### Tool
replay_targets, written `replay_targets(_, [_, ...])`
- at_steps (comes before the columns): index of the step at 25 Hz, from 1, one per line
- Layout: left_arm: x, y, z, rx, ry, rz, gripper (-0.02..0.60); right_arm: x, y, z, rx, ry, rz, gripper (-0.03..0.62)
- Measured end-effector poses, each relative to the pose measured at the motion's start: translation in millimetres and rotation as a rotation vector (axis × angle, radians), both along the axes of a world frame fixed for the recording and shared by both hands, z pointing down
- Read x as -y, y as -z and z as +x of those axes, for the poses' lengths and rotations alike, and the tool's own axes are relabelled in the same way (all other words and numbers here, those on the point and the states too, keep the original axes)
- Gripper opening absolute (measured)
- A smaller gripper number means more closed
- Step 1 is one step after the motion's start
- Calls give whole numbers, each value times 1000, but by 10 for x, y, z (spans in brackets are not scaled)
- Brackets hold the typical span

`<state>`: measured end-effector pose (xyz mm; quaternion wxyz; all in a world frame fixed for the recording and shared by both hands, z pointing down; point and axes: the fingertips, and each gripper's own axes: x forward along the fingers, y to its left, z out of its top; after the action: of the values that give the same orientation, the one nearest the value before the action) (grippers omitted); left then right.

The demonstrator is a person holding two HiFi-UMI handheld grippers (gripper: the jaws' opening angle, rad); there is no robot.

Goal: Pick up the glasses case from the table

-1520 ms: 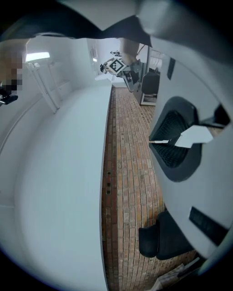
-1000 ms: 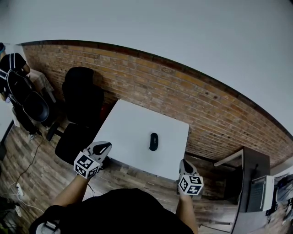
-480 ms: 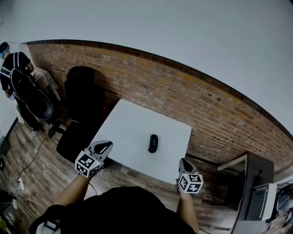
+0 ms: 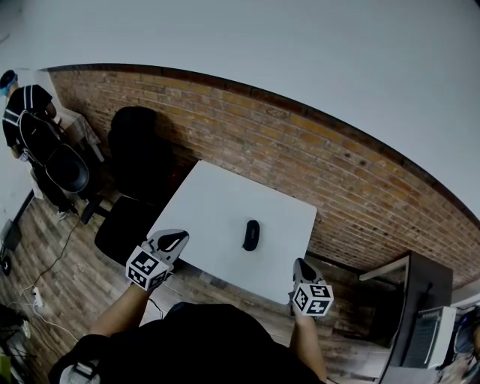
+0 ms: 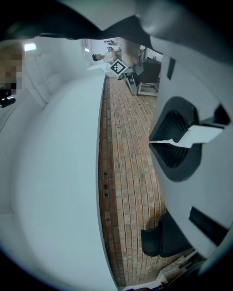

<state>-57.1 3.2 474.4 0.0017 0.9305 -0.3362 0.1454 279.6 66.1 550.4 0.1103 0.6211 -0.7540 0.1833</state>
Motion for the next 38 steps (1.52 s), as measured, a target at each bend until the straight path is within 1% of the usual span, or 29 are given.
replay_targets(9, [10, -74, 10, 20, 3, -19, 23, 104, 2, -54, 8, 32, -8, 15])
replay_targets(17, [131, -132, 13, 29, -5, -31, 25, 224, -18, -25, 8, 19, -3, 15])
replay_targets(25, [456, -136, -10, 8, -22, -29, 25, 425, -86, -71, -5, 1, -26, 15])
replay_targets(29, [633, -194, -76, 10, -27, -45, 25, 577, -81, -90, -5, -19, -29, 15])
replay_targets(38, [1219, -190, -136, 0, -52, -53, 25, 1003, -93, -192, -12, -43, -47, 15])
